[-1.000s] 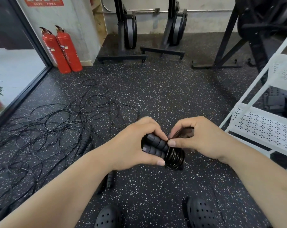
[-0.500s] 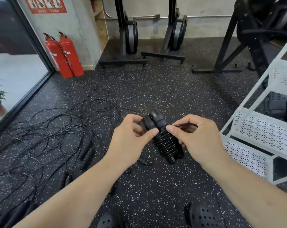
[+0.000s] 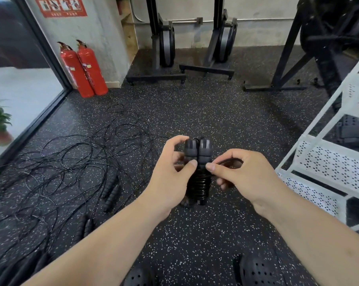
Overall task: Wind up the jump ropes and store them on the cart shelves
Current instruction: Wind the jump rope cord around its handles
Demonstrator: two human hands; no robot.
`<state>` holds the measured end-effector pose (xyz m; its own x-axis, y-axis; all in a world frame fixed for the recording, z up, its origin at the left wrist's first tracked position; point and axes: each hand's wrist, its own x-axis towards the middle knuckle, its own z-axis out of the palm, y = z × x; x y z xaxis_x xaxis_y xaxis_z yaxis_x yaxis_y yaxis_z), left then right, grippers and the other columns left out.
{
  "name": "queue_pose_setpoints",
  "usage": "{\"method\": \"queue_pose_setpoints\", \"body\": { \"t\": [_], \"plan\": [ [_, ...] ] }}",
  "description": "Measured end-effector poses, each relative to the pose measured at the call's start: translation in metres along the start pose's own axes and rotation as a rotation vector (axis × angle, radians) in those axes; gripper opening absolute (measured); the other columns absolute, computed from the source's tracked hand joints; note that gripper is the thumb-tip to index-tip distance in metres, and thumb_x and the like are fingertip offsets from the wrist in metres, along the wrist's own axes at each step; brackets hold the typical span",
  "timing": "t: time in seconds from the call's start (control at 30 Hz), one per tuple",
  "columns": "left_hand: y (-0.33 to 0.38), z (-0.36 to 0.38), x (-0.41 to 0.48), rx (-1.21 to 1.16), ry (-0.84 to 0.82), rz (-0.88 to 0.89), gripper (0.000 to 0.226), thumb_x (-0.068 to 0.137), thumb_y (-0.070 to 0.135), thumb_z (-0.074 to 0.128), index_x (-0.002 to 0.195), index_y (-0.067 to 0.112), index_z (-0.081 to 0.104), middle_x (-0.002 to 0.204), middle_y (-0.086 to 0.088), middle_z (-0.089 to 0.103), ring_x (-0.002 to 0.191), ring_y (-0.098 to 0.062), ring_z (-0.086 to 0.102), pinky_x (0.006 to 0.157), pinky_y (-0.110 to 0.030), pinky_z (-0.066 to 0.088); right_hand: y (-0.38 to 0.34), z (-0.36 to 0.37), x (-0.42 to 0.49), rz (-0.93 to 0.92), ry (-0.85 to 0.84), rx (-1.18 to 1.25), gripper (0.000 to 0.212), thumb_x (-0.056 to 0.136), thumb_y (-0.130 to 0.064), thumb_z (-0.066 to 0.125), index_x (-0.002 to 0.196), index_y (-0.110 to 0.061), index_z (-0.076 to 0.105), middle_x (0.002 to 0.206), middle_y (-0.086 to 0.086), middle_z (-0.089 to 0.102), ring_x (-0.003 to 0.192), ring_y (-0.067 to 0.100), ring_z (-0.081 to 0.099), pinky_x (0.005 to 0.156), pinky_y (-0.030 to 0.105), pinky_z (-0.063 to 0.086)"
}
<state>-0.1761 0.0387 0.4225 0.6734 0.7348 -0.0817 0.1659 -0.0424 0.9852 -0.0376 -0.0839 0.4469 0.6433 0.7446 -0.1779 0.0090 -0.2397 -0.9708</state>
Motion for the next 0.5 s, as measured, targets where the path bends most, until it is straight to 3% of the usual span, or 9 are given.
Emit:
{"method": "queue_pose_setpoints", "body": {
  "t": [0.07, 0.2, 0.4, 0.5],
  "plan": [
    [0.0, 0.002, 0.001, 0.034, -0.017, 0.011, 0.055, 0.106, 0.011, 0.063, 0.132, 0.057, 0.05, 0.118, 0.009, 0.075, 0.111, -0.021, 0.071, 0.097, -0.046, 0.058, -0.002, -0.004, 0.001, -0.026, 0.003, -0.049, 0.008, 0.085, -0.013, 0.089, 0.084, -0.014, 0.081, 0.072, 0.01, 0.076, 0.059, 0.017, 0.069, 0.06, 0.027, 0.06],
    [0.001, 0.005, 0.001, -0.012, -0.026, 0.021, 0.054, 0.104, 0.009, 0.064, 0.13, 0.055, 0.052, 0.117, 0.007, 0.077, 0.11, -0.024, 0.072, 0.108, -0.055, 0.051, -0.003, -0.012, 0.004, -0.065, 0.035, -0.042, 0.008, 0.084, -0.015, 0.089, 0.084, -0.015, 0.082, 0.072, 0.011, 0.076, 0.061, 0.019, 0.07, 0.063, 0.029, 0.06],
    [0.003, 0.004, 0.0, -0.262, -0.033, -0.037, 0.046, 0.109, 0.011, 0.059, 0.137, 0.047, 0.052, 0.122, 0.005, 0.078, 0.121, -0.026, 0.069, 0.108, -0.057, 0.051, 0.0, -0.01, 0.003, -0.104, 0.041, 0.048, 0.006, 0.085, -0.014, 0.088, 0.088, -0.015, 0.083, 0.076, 0.015, 0.077, 0.064, 0.02, 0.069, 0.066, 0.03, 0.06],
    [-0.005, 0.012, 0.0, -0.356, 0.034, -0.09, 0.035, 0.11, 0.016, 0.06, 0.139, 0.032, 0.052, 0.125, 0.005, 0.077, 0.124, -0.025, 0.07, 0.11, -0.055, 0.053, 0.001, -0.005, 0.003, -0.131, 0.054, 0.076, 0.006, 0.085, -0.013, 0.088, 0.087, -0.016, 0.083, 0.078, 0.014, 0.077, 0.066, 0.018, 0.07, 0.067, 0.031, 0.061]
  ]
}}
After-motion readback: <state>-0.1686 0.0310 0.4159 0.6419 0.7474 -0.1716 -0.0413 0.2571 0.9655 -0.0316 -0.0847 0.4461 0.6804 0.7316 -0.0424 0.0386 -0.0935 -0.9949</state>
